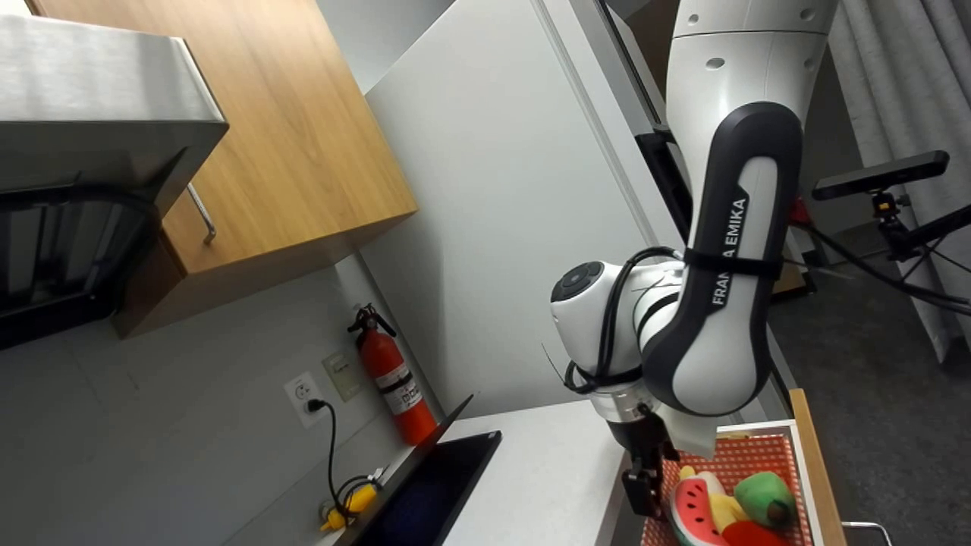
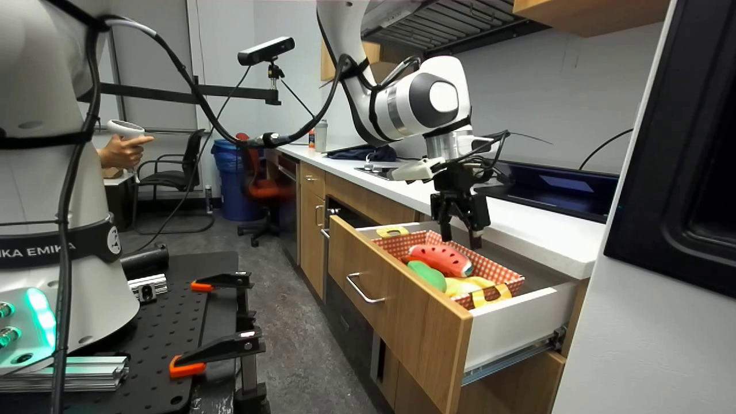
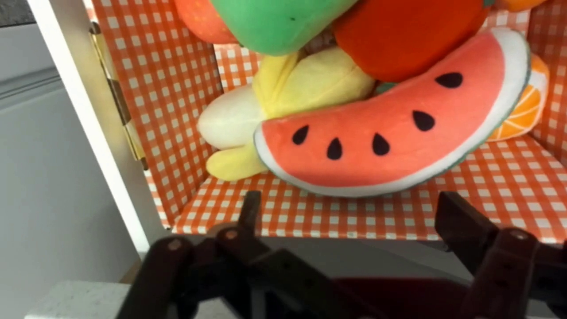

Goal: Open the drawer on the right, remove the watermelon and green pear from the drawer and place them on the countertop, close the drawer

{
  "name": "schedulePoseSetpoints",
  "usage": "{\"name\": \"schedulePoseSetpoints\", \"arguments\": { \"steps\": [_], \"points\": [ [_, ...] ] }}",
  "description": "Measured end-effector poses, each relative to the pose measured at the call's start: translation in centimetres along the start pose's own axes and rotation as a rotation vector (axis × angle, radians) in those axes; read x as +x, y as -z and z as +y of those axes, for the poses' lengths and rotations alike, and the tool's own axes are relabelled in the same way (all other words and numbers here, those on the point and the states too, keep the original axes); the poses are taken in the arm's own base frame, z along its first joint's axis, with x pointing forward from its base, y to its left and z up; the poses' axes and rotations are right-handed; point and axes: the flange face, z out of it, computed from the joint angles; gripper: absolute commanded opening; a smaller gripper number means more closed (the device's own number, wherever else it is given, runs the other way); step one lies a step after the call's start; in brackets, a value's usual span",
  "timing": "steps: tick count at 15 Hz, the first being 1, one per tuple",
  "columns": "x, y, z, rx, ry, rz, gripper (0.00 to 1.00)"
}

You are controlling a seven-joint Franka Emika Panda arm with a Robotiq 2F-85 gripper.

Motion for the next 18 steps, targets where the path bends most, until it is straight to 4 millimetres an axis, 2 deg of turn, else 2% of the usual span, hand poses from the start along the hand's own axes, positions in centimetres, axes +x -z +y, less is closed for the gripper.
{"name": "schedulePoseSetpoints", "arguments": {
  "steps": [9,13,18],
  "points": [
    [-0.9,-1.6,3.2,-0.056,-0.136,-0.035,1.00],
    [-2.1,-2.6,4.1,-0.079,-0.164,-0.083,1.00],
    [-2.5,-2.8,4.7,-0.093,-0.174,-0.109,0.99]
  ]
}}
